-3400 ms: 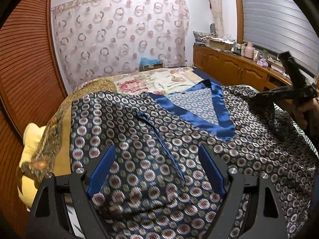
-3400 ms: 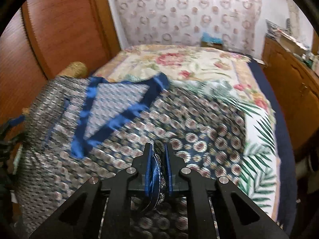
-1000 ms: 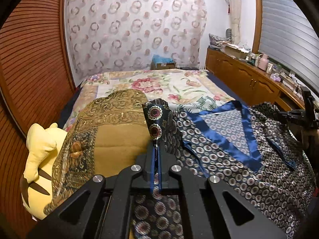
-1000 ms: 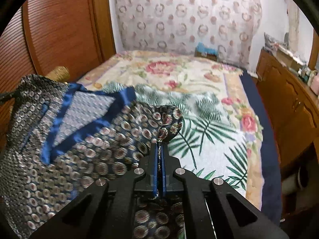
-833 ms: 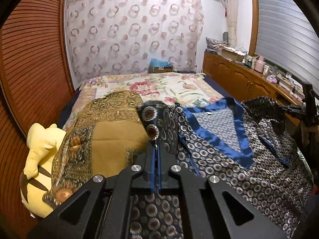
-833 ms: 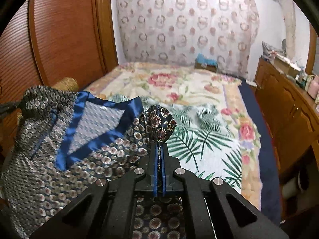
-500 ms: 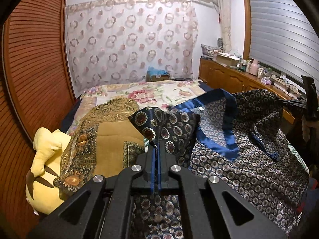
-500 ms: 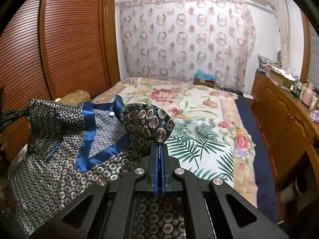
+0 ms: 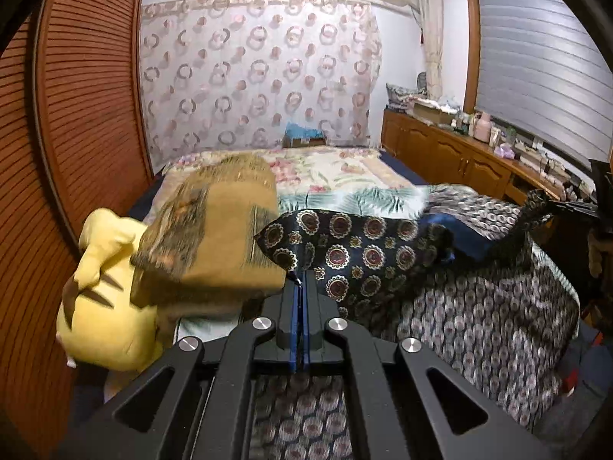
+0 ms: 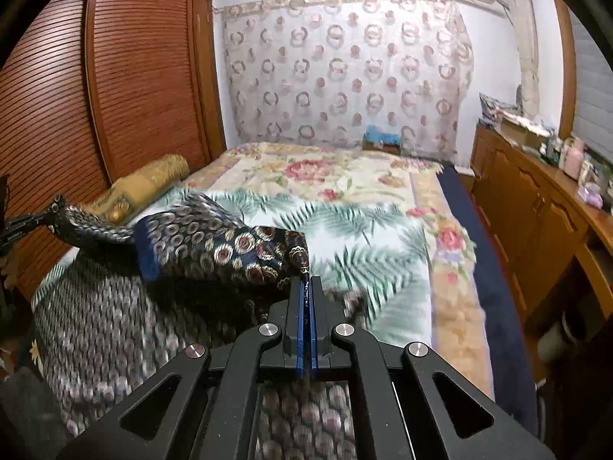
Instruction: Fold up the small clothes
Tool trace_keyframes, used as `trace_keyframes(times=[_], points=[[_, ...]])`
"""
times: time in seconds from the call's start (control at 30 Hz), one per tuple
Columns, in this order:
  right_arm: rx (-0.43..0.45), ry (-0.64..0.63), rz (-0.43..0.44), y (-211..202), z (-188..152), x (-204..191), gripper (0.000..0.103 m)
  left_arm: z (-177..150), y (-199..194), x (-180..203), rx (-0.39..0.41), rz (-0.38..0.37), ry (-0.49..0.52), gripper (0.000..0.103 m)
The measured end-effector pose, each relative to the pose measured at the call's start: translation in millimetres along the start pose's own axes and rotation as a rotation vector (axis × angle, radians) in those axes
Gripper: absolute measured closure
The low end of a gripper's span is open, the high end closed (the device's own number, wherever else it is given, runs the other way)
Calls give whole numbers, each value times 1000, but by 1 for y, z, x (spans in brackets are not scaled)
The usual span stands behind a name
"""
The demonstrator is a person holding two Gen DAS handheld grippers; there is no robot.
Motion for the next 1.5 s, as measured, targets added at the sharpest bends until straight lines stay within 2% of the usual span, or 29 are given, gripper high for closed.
trace_keyframes(times=[0.17, 0.4, 0.57, 0.6, 0.7, 0.77, 0.83, 0.97, 1.0, 1.1, 1.17, 1.23, 1.37, 1.5], points=[[-52, 32, 0, -15, -32, -2, 101, -27, -10, -8, -20, -3, -41, 101], [-125, 68, -16, -34, -65, 7, 101, -69, -8, -18, -102, 18, -70, 101], [-155, 86, -30, -33, -57, 8, 101, -73, -3, -25, -126, 43, -82, 100], [-161, 85, -43, -33, -55, 5, 101, -72, -2, -27, -134, 50, -78, 98], [-165, 70, -64, -29, -49, 2, 101, -66, -5, -33, -122, 78, -64, 80], [-150, 62, -62, -33, -44, -2, 101, -59, -12, -39, -98, 82, -66, 58], [-129, 51, -62, -39, -38, -7, 101, -51, -18, -45, -76, 78, -64, 51], [-103, 23, -77, -50, -34, -10, 91, -35, -18, -54, -45, 79, -67, 29], [-108, 21, -79, -51, -31, -11, 89, -32, -16, -55, -45, 73, -69, 28], [-112, 21, -107, -50, -25, -5, 72, -23, -7, -57, -39, 79, -68, 28], [-107, 25, -110, -49, -17, -6, 51, -17, 4, -58, -48, 80, -67, 28], [-97, 27, -108, -45, -11, -6, 44, -12, 15, -59, -59, 75, -65, 28], [-108, 34, -141, -22, -8, -3, 42, -9, 46, -58, -121, 60, -46, 28], [-122, 45, -122, 6, -6, -4, 42, -12, 72, -54, -183, 53, -24, 28]])
Point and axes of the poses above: each gripper's, at about its wrist camera, not at the fingertips, and y roughly the way its jaws point, x to its right, z to its top, the point moved 6 cm from there along y, roughly the way its jaws point, and after that the axes turned 12 degrees about -x, right-handed, at the moved point
